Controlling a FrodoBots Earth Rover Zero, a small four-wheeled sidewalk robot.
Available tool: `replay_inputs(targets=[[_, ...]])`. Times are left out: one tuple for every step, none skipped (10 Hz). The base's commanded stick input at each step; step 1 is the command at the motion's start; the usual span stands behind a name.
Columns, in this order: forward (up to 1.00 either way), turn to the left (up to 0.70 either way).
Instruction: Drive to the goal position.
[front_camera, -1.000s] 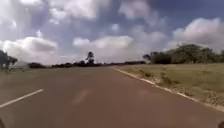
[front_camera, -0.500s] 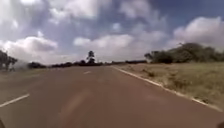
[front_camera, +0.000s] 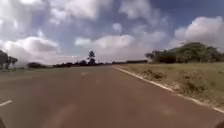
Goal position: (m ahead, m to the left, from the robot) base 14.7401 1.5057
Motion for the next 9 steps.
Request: replay_inputs(targets=[[1.0,0.0],[1.0,0.0],[1.0,0.0],[1.0,0.0],[1.0,0.0],[1.0,0.0],[1.0,0.0],[1.0,0.0],[1.0,0.0]])
